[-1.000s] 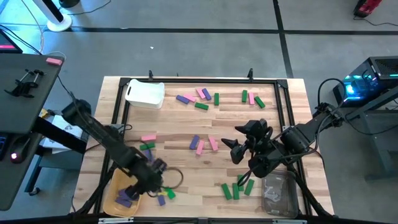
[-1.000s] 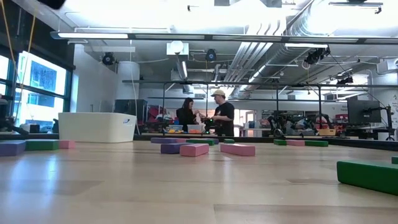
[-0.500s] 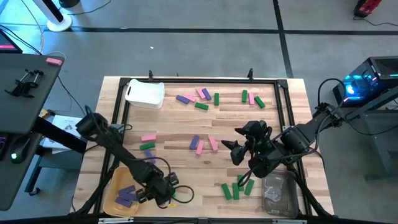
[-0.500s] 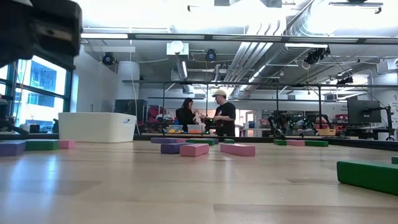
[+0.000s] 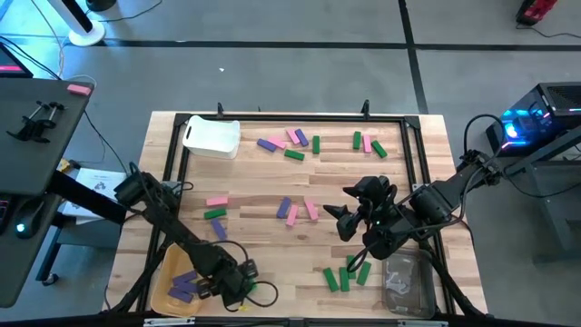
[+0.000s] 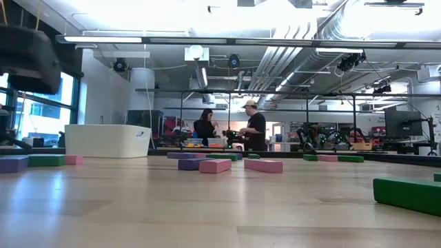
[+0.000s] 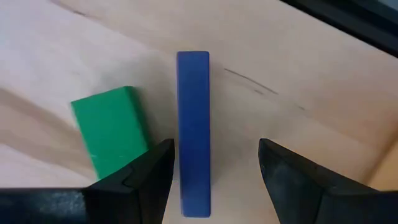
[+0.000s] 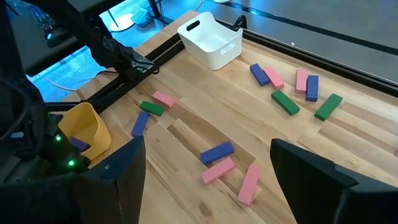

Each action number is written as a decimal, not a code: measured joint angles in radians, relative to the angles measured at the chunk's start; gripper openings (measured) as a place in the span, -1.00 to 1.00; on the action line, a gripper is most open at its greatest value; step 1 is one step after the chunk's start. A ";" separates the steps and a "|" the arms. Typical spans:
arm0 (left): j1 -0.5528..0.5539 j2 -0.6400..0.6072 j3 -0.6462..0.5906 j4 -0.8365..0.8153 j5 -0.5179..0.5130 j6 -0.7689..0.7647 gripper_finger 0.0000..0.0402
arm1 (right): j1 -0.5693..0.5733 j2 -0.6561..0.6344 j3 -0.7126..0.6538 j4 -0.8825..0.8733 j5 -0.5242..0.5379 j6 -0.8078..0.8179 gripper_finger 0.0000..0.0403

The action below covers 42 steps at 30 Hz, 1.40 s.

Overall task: Sort blocks
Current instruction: Put the violet block into the yellow bin

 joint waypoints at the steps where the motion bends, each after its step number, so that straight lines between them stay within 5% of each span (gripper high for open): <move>1: 0.004 0.002 0.000 0.004 -0.006 -0.003 0.10 | 0.000 0.000 0.000 0.000 0.000 0.000 0.38; 12: 0.054 0.019 0.000 0.041 0.025 -0.019 0.04 | 0.000 0.000 0.000 0.003 0.000 0.025 0.38; 15: 0.051 0.021 0.000 0.042 0.026 -0.019 -0.18 | 0.000 0.000 0.000 0.002 0.000 0.025 0.38; 20: 0.049 0.023 0.036 -0.029 0.067 -0.087 -0.85 | 0.000 0.000 0.000 -0.004 -0.002 0.023 0.38; 28: 0.149 -0.040 0.168 -0.281 0.019 -0.118 -0.87 | 0.000 0.000 0.000 -0.021 0.005 -0.015 0.38; 35: 0.253 -0.314 0.128 -0.288 -0.037 -0.454 -0.87 | 0.000 0.000 0.000 -0.029 0.032 -0.023 0.38; 42: 0.104 -0.553 -0.023 -0.312 -0.126 -0.920 -0.87 | 0.000 0.000 0.000 -0.034 0.035 -0.060 0.38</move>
